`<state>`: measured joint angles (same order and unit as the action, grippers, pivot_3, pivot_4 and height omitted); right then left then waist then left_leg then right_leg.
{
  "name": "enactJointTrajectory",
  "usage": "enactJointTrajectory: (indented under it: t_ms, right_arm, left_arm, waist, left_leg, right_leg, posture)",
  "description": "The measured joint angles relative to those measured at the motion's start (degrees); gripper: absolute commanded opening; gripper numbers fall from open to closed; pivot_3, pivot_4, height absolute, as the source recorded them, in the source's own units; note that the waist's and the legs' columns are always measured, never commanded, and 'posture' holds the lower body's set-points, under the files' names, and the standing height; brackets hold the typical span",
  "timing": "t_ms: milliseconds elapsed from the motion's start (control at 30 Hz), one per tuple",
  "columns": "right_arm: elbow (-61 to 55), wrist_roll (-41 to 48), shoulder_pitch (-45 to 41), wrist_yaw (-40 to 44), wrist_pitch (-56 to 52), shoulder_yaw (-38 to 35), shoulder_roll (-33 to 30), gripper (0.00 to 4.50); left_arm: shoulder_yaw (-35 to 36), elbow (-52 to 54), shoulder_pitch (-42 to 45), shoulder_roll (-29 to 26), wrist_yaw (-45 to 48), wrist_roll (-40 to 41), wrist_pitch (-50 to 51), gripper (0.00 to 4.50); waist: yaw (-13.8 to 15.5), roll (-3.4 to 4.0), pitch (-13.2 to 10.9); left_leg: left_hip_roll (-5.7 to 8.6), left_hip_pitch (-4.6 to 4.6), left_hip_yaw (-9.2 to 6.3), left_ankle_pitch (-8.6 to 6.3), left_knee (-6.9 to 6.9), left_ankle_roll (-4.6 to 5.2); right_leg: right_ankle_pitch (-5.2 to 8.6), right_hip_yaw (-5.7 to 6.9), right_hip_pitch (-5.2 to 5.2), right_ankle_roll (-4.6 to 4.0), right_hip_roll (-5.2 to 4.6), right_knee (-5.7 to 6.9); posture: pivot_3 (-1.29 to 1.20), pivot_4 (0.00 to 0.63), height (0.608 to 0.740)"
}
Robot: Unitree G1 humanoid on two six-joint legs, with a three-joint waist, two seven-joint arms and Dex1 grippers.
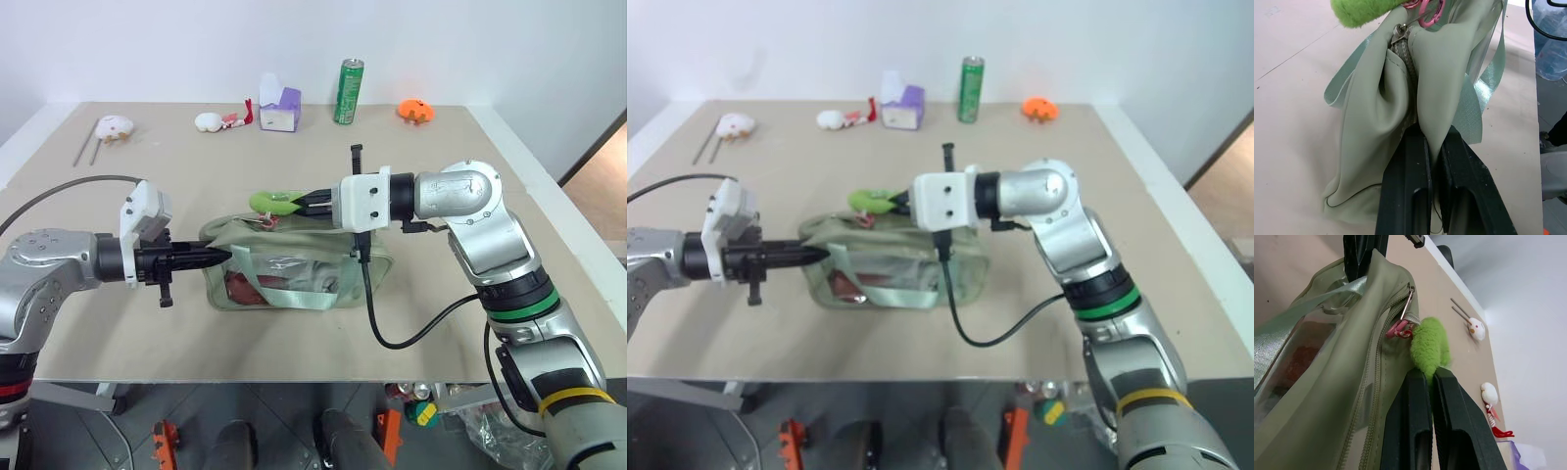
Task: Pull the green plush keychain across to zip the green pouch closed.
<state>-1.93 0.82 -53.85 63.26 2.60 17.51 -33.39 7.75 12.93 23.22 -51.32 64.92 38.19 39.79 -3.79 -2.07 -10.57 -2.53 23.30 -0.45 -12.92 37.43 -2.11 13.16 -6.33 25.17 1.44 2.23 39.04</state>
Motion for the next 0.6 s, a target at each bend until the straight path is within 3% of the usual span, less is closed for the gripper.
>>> enactJointTrajectory:
  t_ms: [167, 400, 600]
  right_arm:
    - [2.5, -0.1, -0.2, -0.3, 0.6, -2.8, -5.0, 0.02]
    - [8.0, -1.2, -0.2, 0.1, 2.1, -9.9, -21.0, 0.02]
    - [9.7, -5.7, 11.9, -0.8, 4.4, -11.3, -30.1, 0.02]
  left_arm:
    - [-0.3, 0.1, 0.2, 0.6, 0.0, 0.0, -0.1, 0.0]
    - [-0.9, -0.5, 0.8, 0.8, 0.1, -0.1, -0.7, 0.0]
    - [-2.2, -0.5, 1.4, 1.2, 0.5, -0.3, -1.1, 0.0]
  waist:
    - [0.7, 0.0, 0.0]
    - [1.2, 0.02, 0.0]
    - [1.2, 0.03, 0.0]
  left_leg:
    - [0.02, 0.0, 0.02, 0.0, 0.02, 0.0]
    - [0.1, -0.04, 0.16, -0.06, -0.02, 0.1]
    - [0.21, -0.07, 0.16, -0.06, 0.0, 0.11]
  right_leg:
    - [0.0, -0.01, 0.01, 0.0, -0.01, 0.0]
    - [0.11, -0.04, 0.02, -0.01, -0.16, -0.01]
    - [0.16, -0.05, -0.03, 0.06, -0.25, 0.0]
  posture:
    - [0.0, 0.15, 0.74]
    - [0.0, 0.15, 0.74]
    - [0.0, 0.15, 0.74]
